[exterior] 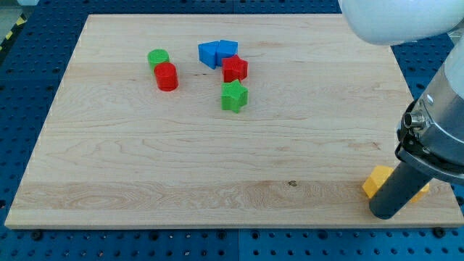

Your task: Move your arm towards green circle

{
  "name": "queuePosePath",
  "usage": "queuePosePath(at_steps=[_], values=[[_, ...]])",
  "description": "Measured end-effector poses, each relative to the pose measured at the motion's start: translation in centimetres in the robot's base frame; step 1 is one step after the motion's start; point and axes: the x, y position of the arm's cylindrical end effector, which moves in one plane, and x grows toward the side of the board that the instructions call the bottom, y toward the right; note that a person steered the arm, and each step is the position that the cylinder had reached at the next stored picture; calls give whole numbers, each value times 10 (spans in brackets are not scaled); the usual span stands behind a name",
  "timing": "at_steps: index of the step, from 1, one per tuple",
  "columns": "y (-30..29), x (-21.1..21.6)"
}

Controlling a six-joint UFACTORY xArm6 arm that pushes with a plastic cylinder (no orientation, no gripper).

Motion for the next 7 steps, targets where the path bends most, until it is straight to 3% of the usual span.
queuePosePath(at_steps=[2, 7], values=[[-55, -2], [-298, -130]])
